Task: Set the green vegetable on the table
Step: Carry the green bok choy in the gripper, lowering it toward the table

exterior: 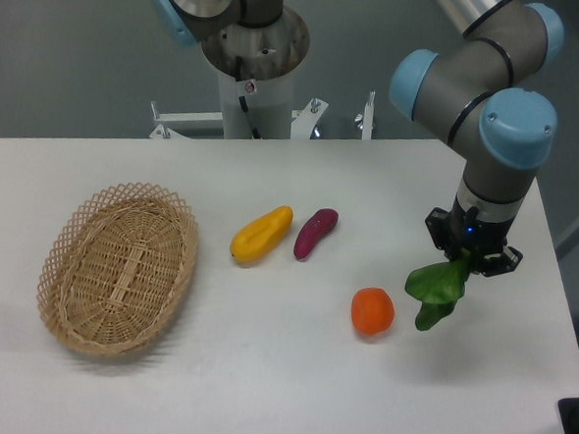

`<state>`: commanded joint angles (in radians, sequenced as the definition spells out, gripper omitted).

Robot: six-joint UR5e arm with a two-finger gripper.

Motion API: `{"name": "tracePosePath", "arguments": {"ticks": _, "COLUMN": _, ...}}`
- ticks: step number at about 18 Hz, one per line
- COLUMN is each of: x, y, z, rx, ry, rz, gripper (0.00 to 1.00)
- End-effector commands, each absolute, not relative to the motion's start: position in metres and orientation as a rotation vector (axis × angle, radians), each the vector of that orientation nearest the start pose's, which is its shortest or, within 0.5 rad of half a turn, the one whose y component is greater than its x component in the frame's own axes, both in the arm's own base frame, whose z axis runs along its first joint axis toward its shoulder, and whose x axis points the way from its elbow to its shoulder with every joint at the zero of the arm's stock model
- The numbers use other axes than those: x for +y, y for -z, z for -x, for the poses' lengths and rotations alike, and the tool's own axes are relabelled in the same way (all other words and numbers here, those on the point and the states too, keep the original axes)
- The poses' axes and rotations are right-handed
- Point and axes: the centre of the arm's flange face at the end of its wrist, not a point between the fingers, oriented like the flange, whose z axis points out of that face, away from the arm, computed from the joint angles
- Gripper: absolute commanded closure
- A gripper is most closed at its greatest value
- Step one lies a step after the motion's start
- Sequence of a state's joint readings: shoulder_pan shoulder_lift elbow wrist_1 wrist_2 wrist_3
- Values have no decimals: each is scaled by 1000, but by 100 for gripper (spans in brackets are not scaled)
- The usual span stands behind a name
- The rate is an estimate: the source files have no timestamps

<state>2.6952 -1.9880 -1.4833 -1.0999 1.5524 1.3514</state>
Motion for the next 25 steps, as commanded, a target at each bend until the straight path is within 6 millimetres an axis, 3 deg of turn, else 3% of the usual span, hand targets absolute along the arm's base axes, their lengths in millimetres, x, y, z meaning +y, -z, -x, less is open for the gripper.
{"name": "tracePosePath", "arguments": {"ticks": 11, "x": 404, "y": -331, "z": 530, "rx": 350, "ry": -175, "rz": 3056, "gripper": 80}}
{"name": "tracePosePath", "arguments": {"ticks": 17, "x": 389, "y": -318, "z": 515, "rx": 340, "ry": -122, "rz": 3071, "gripper": 80}}
{"name": "tracePosePath", "arguments": {"ticks": 22, "x": 379, "y": -310, "z": 491, "rx": 458, "ry": -75, "rz": 3064, "gripper": 80}}
{"name": "tracePosePath", "arguments": {"ticks": 25, "x": 356, "y": -299, "z": 485, "rx": 543, "ry": -33, "rz": 3062, "gripper": 80}}
